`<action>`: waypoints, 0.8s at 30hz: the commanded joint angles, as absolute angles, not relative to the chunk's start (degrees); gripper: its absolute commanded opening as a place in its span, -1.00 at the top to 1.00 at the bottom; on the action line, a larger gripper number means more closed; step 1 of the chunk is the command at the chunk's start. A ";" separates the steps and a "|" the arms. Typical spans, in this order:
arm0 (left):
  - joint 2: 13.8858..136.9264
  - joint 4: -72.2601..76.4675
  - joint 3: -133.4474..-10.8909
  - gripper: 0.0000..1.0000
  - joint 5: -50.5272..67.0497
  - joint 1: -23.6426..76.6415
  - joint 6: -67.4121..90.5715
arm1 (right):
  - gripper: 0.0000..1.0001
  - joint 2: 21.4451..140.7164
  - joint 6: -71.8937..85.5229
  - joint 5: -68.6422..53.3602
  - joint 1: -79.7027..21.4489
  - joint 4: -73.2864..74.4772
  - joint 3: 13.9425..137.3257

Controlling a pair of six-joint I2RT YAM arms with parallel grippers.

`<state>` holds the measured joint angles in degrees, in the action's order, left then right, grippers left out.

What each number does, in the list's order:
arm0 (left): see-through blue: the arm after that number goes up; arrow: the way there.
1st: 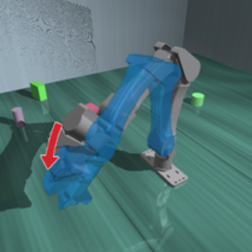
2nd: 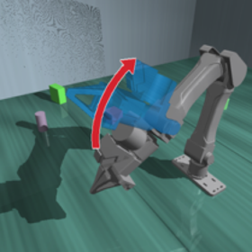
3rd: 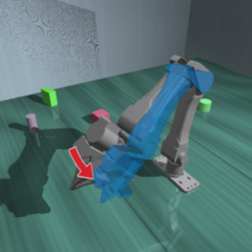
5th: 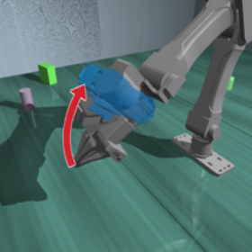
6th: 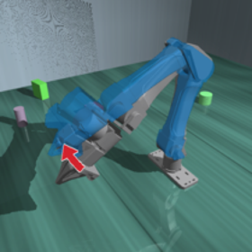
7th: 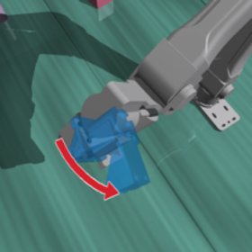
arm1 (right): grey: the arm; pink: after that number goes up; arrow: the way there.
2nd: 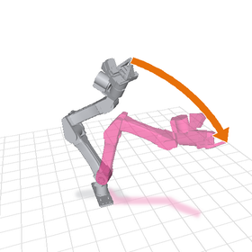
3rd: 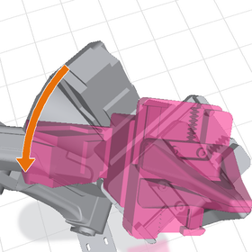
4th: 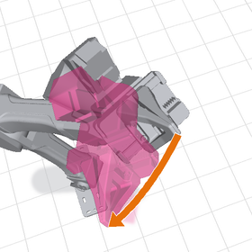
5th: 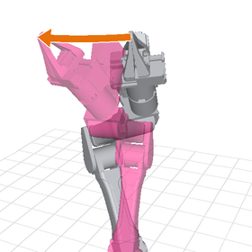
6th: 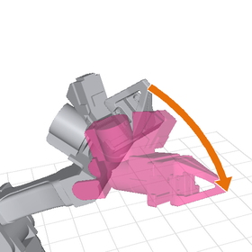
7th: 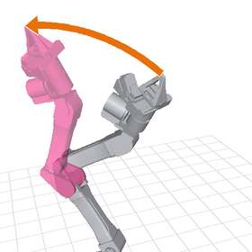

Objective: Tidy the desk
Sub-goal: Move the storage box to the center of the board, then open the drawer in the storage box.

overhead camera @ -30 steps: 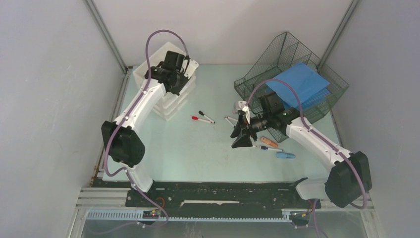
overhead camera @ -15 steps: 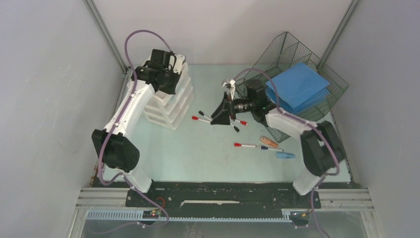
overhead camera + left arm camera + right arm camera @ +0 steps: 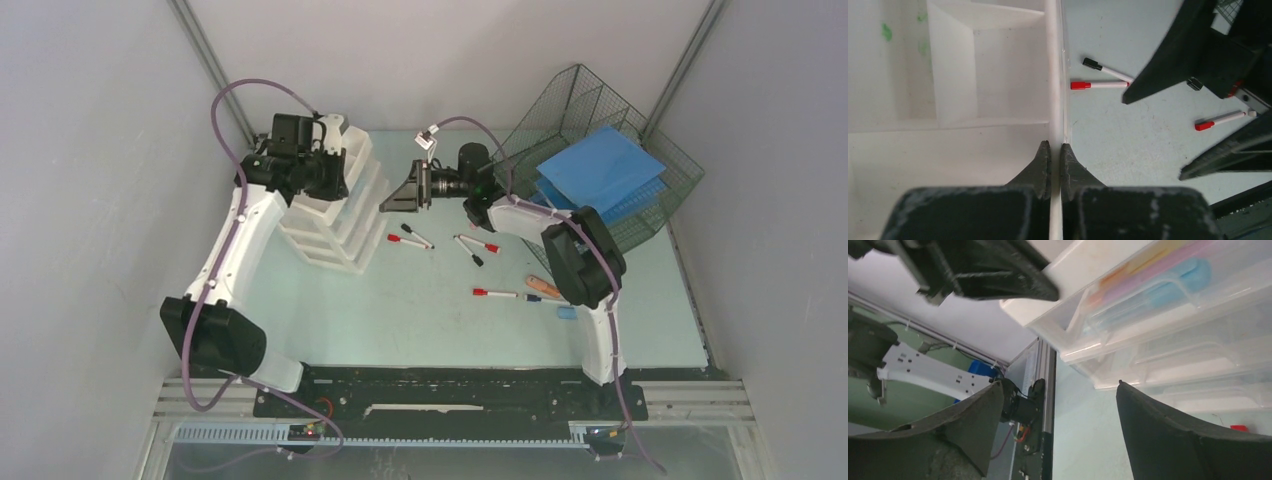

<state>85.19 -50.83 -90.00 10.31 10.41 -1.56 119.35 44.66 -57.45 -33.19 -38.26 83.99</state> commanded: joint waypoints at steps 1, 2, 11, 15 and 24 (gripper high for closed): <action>79.98 -41.46 -90.45 1.00 14.30 9.47 -0.29 | -0.83 123.98 53.37 -53.49 -34.05 -41.22 88.23; 79.79 -41.28 -90.13 1.00 14.61 9.27 -0.27 | -0.83 124.60 53.76 -53.07 -34.16 -41.09 88.57; 75.89 -37.87 -85.90 1.00 17.62 8.20 2.53 | -0.75 130.12 58.87 -51.05 -35.10 -42.66 91.67; 74.16 -36.82 -83.58 1.00 19.09 7.81 3.52 | -0.73 132.88 62.94 -50.83 -35.42 -45.07 94.13; 71.00 -34.94 -80.52 1.00 21.54 7.31 5.56 | -0.70 134.90 69.67 -49.89 -36.21 -49.98 94.84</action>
<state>75.57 -43.77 -79.66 17.26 7.77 4.10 133.88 63.94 -51.05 -35.53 -42.98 93.08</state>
